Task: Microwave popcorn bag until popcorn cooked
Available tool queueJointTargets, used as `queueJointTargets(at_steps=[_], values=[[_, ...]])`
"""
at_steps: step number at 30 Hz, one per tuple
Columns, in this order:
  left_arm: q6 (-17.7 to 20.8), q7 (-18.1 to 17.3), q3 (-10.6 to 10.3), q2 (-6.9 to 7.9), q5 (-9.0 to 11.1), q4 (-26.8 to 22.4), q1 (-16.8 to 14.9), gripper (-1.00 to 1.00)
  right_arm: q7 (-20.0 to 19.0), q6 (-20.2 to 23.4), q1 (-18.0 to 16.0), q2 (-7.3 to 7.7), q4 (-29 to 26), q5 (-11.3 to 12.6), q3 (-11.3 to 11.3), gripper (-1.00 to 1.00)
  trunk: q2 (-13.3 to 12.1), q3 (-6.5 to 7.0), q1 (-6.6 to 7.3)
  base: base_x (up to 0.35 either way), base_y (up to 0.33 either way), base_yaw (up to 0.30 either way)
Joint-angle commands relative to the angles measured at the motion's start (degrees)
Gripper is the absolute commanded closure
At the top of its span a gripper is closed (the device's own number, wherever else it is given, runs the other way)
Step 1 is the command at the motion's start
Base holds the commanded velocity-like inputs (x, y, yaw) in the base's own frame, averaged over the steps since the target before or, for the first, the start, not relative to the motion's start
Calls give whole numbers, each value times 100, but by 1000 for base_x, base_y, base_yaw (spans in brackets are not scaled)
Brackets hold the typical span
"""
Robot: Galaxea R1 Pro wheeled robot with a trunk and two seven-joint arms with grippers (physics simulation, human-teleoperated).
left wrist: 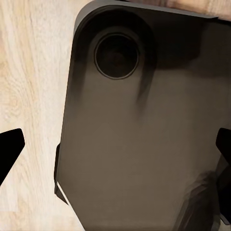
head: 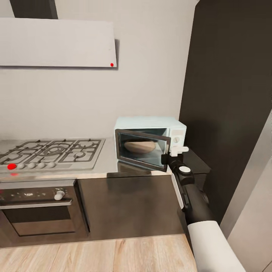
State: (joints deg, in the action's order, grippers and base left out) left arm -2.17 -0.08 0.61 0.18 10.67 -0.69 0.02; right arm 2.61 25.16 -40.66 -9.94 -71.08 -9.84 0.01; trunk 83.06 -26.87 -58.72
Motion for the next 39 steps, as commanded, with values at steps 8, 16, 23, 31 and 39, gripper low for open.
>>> queueJointTargets(at_steps=[8,16,23,31,39], values=[[-11,-1,1,4,32,-1,-2,-100,-41,60,1,9,8,89,228,-100,2,-6,0,0,0,0],[-11,-1,1,9,32,-1,-2,-100,-298,433,-48,230,-457,129,229,-100,2,-6,0,0,0,0],[-11,-1,1,9,32,-1,-2,-100,-1277,1030,130,940,-954,131,228,-100,2,-6,0,0,0,0],[-7,-1,1,9,33,-1,-2,-100,-2209,1224,183,1672,-877,114,-242,-100,2,-6,0,0,0,0],[-2,-1,1,5,42,-1,-2,-100,-2080,1184,190,1679,-846,73,-929,-100,2,-6,0,0,0,0]])
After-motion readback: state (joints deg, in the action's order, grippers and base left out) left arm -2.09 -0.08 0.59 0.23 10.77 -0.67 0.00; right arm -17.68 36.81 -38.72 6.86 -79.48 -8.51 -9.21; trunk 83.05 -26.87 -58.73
